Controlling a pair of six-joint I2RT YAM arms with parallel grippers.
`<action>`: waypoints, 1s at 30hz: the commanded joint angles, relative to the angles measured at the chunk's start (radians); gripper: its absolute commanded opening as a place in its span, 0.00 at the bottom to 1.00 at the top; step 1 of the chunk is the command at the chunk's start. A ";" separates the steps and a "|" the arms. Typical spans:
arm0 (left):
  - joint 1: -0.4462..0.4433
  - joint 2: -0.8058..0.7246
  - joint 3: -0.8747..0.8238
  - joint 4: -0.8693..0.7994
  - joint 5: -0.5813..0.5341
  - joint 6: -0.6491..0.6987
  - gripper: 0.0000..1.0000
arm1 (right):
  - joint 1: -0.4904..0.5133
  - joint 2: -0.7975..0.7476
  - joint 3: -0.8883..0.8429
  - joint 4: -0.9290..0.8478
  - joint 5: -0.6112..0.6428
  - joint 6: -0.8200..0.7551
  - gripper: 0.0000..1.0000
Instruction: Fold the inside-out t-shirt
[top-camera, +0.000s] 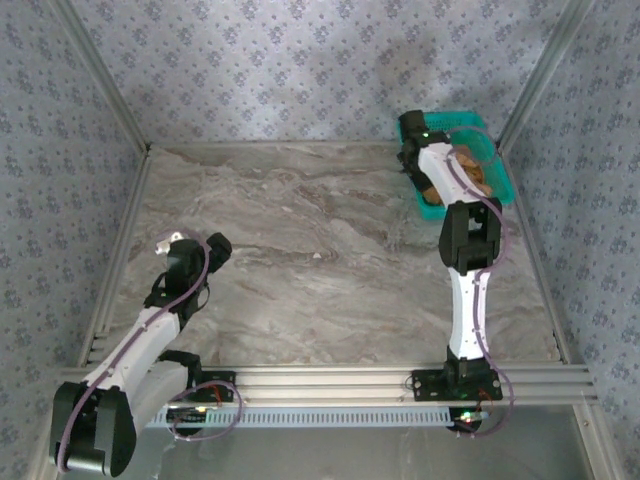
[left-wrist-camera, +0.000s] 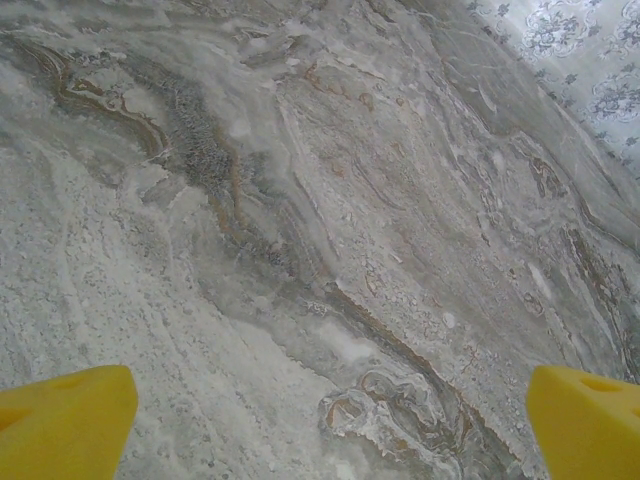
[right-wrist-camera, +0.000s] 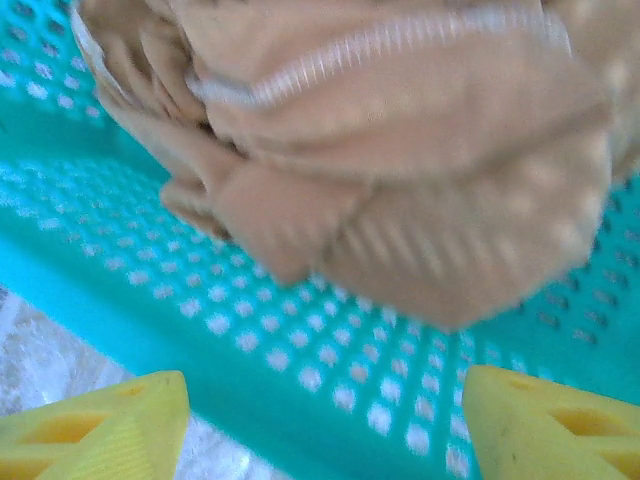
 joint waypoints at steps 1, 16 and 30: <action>0.008 0.005 0.005 0.009 0.007 -0.014 1.00 | 0.027 -0.016 0.014 -0.180 0.077 0.352 0.75; 0.008 0.075 0.019 0.025 0.033 -0.023 1.00 | -0.061 0.211 0.187 -0.220 0.000 0.568 0.70; 0.009 0.144 0.038 0.036 0.042 -0.017 0.98 | -0.115 0.050 0.238 -0.224 0.225 0.264 0.00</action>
